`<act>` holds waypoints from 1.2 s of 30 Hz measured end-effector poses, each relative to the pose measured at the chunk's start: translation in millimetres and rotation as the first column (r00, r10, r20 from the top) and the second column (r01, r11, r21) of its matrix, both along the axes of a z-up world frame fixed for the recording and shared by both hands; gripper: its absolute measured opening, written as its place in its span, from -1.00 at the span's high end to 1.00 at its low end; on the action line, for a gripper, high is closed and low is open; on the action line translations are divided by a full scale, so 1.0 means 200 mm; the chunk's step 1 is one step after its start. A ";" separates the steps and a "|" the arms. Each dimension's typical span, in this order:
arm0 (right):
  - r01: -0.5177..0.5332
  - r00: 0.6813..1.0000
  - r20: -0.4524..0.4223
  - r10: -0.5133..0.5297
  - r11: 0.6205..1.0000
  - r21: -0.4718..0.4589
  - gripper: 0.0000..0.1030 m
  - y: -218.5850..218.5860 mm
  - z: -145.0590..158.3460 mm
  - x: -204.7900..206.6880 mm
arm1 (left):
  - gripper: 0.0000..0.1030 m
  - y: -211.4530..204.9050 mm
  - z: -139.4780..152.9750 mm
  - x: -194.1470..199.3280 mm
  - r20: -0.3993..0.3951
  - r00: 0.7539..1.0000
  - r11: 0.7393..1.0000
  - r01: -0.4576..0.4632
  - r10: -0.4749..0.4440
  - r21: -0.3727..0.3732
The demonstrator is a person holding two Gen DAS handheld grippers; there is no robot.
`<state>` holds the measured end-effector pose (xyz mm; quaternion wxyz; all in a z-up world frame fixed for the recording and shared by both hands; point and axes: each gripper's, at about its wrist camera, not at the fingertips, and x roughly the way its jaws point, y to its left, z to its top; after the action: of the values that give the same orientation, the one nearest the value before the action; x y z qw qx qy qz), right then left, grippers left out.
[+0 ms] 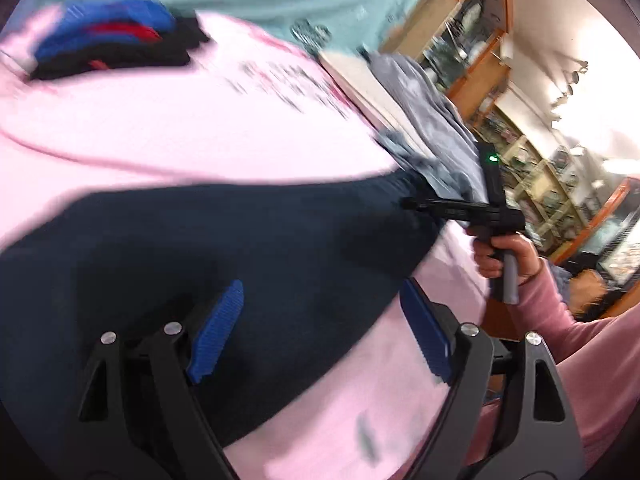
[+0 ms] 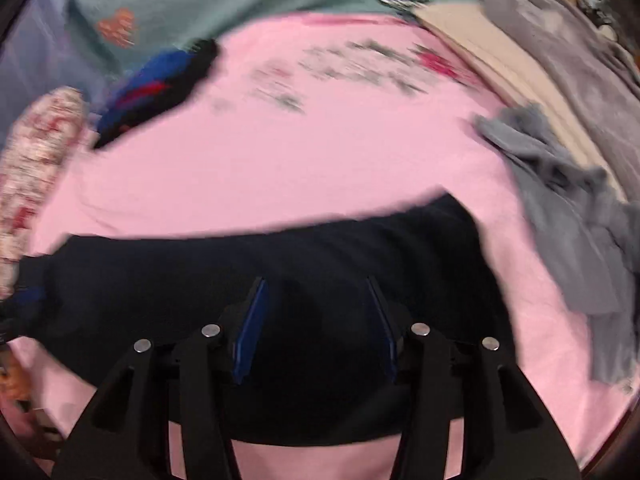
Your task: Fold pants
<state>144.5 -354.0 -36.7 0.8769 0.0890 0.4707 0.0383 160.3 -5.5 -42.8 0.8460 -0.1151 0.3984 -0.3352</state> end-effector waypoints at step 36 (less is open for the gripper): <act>-0.744 0.557 -0.117 0.822 0.557 0.369 -0.01 1.43 -0.15 0.70 | -0.86 0.64 -0.12 -0.14 -0.003 0.968 0.967 -0.249 0.249 0.060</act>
<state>285.5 -67.7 -66.4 0.6687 -0.0062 0.5670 0.4810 132.3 122.4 -67.0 0.8823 -0.1407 0.3950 -0.2137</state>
